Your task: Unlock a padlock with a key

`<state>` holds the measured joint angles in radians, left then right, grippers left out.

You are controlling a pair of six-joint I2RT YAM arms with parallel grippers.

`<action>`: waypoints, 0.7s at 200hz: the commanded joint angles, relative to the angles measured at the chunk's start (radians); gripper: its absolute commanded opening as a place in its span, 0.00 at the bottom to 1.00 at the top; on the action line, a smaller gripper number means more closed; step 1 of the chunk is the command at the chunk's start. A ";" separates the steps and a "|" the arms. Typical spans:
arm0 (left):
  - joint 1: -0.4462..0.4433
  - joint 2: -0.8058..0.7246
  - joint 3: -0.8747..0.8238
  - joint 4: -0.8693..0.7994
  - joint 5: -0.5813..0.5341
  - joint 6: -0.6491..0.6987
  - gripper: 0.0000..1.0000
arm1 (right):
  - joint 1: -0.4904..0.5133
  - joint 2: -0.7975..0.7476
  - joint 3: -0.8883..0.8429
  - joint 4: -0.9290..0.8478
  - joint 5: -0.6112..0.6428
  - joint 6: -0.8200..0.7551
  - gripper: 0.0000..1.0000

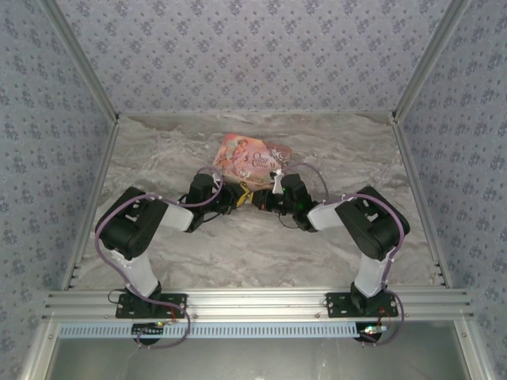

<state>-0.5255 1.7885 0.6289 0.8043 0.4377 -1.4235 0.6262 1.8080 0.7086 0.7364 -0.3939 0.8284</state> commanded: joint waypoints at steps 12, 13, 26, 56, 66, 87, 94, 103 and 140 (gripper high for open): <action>-0.011 -0.003 0.009 -0.007 0.016 0.012 0.11 | 0.000 -0.038 0.025 0.032 -0.045 0.006 0.19; -0.011 -0.004 0.010 -0.008 0.016 0.013 0.11 | 0.000 -0.039 0.025 0.032 -0.045 0.006 0.20; -0.011 -0.006 0.015 -0.017 0.016 0.016 0.09 | -0.003 -0.044 0.018 0.031 -0.044 0.000 0.24; -0.011 -0.008 0.018 -0.025 0.013 0.018 0.06 | -0.008 -0.080 0.001 -0.004 -0.022 -0.030 0.33; -0.010 -0.008 0.020 -0.027 0.013 0.017 0.05 | -0.011 -0.099 -0.006 -0.026 -0.007 -0.048 0.36; -0.010 -0.009 0.020 -0.027 0.012 0.015 0.04 | -0.014 -0.146 -0.016 -0.098 0.022 -0.101 0.42; -0.009 -0.011 0.020 -0.027 0.012 0.014 0.04 | -0.015 -0.166 -0.017 -0.123 0.034 -0.124 0.45; -0.010 -0.014 0.020 -0.027 0.011 0.013 0.04 | -0.014 -0.191 -0.021 -0.157 0.048 -0.157 0.47; -0.010 -0.024 0.021 -0.037 0.010 0.008 0.03 | -0.012 -0.321 -0.036 -0.268 0.123 -0.312 0.59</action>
<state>-0.5266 1.7878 0.6292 0.8028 0.4419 -1.4231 0.6167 1.5681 0.6872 0.5682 -0.3382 0.6609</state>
